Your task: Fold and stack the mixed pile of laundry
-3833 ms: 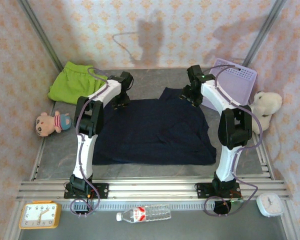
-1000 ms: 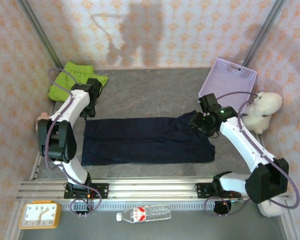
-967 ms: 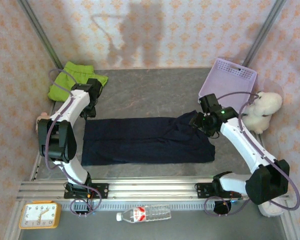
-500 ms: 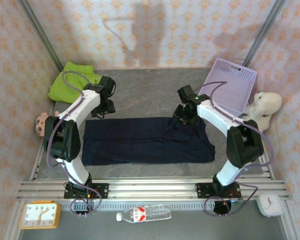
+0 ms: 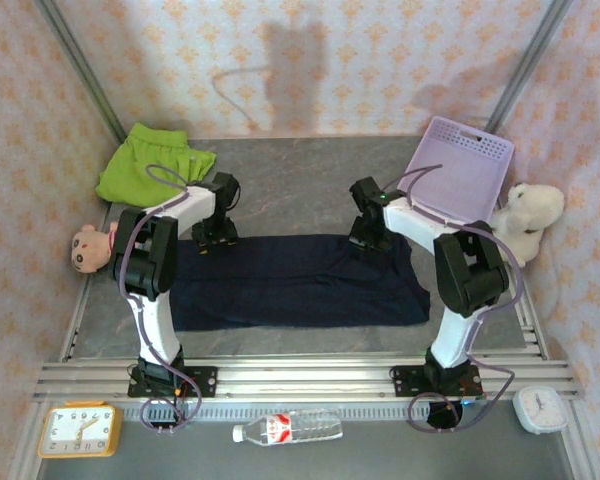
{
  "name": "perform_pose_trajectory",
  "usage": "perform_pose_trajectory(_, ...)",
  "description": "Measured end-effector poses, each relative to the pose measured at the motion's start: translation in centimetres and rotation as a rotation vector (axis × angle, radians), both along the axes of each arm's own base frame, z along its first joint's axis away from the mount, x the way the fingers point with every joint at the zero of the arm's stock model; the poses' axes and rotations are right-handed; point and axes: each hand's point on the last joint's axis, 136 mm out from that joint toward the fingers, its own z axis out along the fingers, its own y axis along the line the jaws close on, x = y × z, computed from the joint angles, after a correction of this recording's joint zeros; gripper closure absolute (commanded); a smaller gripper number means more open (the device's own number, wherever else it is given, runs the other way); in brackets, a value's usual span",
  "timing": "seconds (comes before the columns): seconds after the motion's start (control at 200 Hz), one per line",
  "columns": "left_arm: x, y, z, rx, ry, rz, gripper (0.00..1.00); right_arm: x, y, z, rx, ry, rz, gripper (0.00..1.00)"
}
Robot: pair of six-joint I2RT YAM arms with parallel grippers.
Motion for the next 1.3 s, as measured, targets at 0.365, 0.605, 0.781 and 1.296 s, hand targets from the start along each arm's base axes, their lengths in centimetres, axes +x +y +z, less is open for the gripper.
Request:
perform_pose_trajectory(0.365, 0.1, 0.0, -0.1, -0.009, -0.004, 0.005, 0.34, -7.9, -3.4, 7.1, 0.059, -0.114, -0.049, 0.91)
perform_pose_trajectory(0.605, 0.0, 0.0, -0.2, -0.015, -0.004, 0.012, 0.34, -16.0, -7.4, 3.1, -0.005, 0.045, -0.176, 0.54)
perform_pose_trajectory(0.781, 0.0, 0.0, -0.1, -0.016, -0.006, 0.012, 0.34, -13.6, -6.8, 3.8, 0.021, -0.006, -0.204, 0.48)
perform_pose_trajectory(1.296, -0.1, 0.0, -0.1, -0.015, -0.006, 0.004, 0.34, -1.0, -8.6, 1.2, -0.01, -0.066, -0.206, 0.64)
